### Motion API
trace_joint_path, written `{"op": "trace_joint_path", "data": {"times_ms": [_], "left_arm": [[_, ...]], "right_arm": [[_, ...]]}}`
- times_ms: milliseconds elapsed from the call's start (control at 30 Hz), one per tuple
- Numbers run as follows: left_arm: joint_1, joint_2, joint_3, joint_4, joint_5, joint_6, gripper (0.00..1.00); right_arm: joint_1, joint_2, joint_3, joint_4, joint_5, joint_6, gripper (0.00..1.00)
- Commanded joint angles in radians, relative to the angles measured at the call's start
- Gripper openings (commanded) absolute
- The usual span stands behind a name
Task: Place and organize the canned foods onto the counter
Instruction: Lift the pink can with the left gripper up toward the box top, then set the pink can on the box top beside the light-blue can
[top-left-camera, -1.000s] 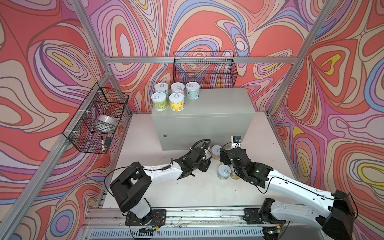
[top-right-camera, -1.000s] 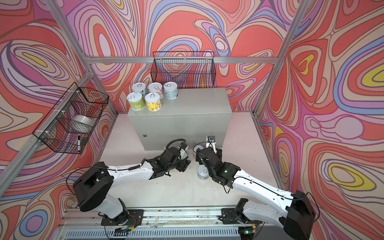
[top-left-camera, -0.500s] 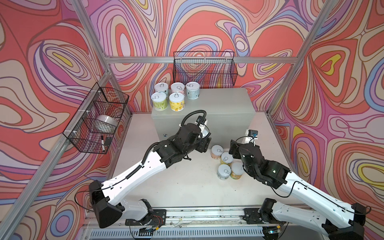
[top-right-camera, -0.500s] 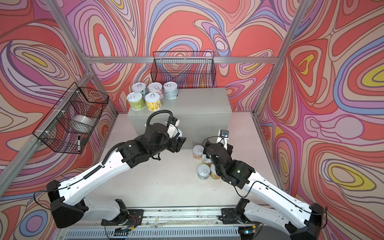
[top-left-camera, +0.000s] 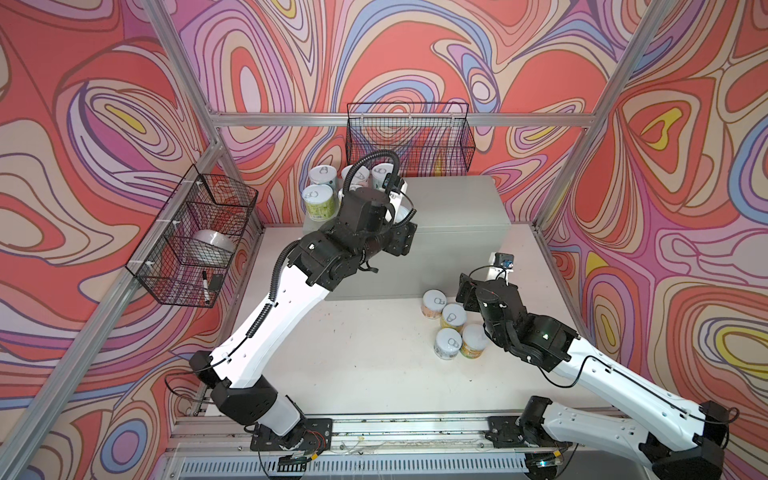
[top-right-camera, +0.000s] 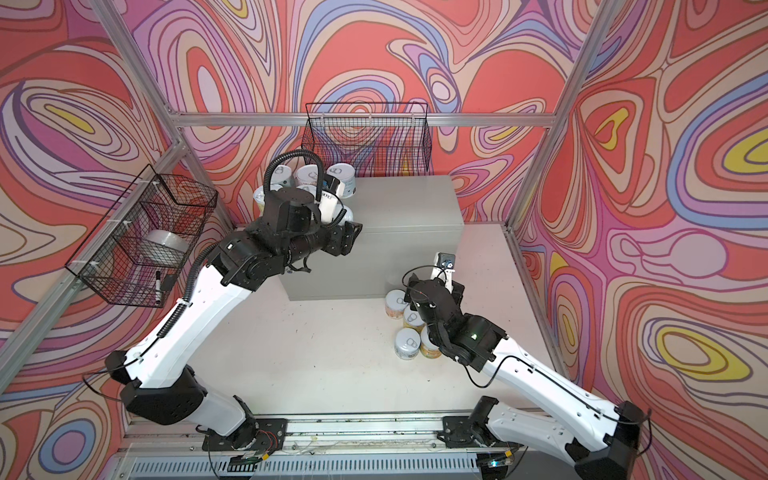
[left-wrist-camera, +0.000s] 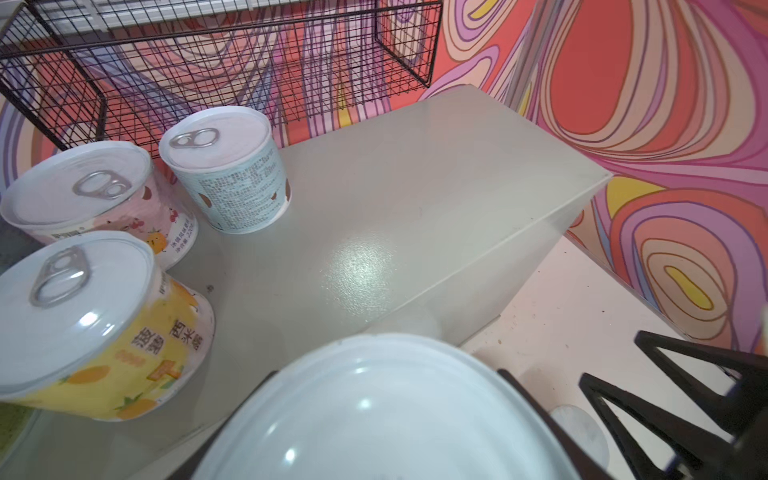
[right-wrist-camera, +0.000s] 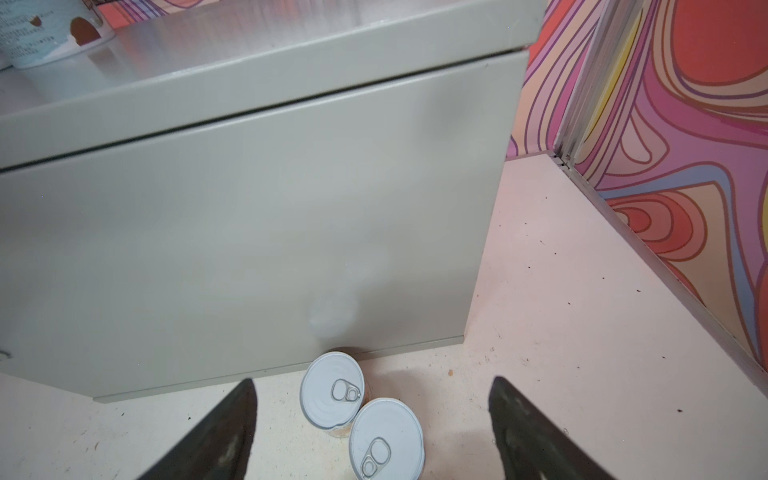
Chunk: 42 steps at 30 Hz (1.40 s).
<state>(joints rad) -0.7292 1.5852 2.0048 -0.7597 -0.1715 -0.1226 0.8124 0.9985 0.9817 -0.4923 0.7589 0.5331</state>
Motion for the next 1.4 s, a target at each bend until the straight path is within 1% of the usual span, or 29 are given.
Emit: {"op": "trace_joint_path", "data": {"times_ms": [0, 200, 433, 567, 667, 867, 1100, 1200, 1267, 1333, 1367], "left_arm": [[0.029, 0.037, 0.054, 0.023, 0.021, 0.017, 0.0], [0.043, 0.101, 0.097, 0.073, 0.037, 0.011, 0.0], [0.061, 0.17, 0.162, 0.089, 0.029, 0.004, 0.0], [0.074, 0.232, 0.223, 0.071, 0.027, -0.001, 0.0], [0.083, 0.259, 0.231, 0.089, 0.036, -0.017, 0.0], [0.096, 0.302, 0.259, 0.105, 0.02, -0.028, 0.0], [0.099, 0.324, 0.275, 0.105, -0.026, -0.019, 0.0], [0.099, 0.334, 0.286, 0.102, -0.036, -0.016, 0.18], [0.1, 0.334, 0.286, 0.105, -0.039, -0.014, 0.33], [0.1, 0.334, 0.288, 0.111, -0.047, -0.009, 0.52], [0.1, 0.334, 0.288, 0.115, -0.053, -0.007, 0.59]], "right_arm": [[-0.006, 0.005, 0.036, 0.024, -0.004, -0.026, 0.9], [-0.007, 0.0, 0.044, 0.04, -0.009, -0.038, 0.9], [-0.008, -0.001, 0.048, 0.046, -0.013, -0.044, 0.9], [-0.008, -0.004, 0.05, 0.042, -0.009, -0.047, 0.9], [-0.008, -0.016, 0.045, 0.043, -0.007, -0.045, 0.9], [-0.01, -0.02, 0.04, 0.045, -0.013, -0.042, 0.9], [-0.011, 0.005, 0.043, 0.067, -0.033, -0.058, 0.9], [-0.012, 0.024, 0.051, 0.075, -0.041, -0.064, 0.9], [-0.012, 0.034, 0.057, 0.078, -0.044, -0.067, 0.9], [-0.013, 0.041, 0.062, 0.084, -0.046, -0.071, 0.9], [-0.015, 0.043, 0.063, 0.087, -0.046, -0.075, 0.9]]}}
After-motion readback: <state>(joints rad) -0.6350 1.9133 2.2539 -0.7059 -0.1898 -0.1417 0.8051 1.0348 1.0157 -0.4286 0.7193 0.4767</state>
